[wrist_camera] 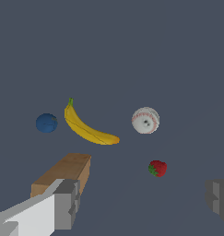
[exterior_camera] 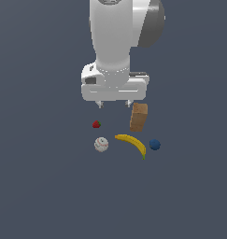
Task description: Pick up a designated object from a clutter of objects.
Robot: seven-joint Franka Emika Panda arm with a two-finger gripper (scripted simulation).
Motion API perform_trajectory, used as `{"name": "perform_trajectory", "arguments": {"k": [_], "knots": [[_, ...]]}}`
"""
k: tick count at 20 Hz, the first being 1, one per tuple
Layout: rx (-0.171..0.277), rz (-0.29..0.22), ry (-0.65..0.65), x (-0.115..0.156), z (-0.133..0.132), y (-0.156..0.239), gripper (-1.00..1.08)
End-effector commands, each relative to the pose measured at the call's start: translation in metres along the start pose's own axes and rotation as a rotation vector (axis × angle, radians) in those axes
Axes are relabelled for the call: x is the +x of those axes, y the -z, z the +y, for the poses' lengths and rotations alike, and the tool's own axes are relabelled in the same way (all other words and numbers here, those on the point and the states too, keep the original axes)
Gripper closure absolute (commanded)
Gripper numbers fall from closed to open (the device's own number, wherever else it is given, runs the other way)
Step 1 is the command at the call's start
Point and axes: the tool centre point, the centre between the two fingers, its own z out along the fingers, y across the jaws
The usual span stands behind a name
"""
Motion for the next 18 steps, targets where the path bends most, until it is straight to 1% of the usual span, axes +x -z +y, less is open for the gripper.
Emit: {"name": "perform_trajectory", "arguments": {"k": [1, 11, 18], "knots": [[0.0, 0.0, 0.0, 0.0, 0.0, 0.0, -0.92], [0.006, -0.005, -0.032, 0.007, -0.003, -0.01, -0.92], [0.004, -0.004, -0.014, 0.006, -0.001, -0.012, -0.92]]}}
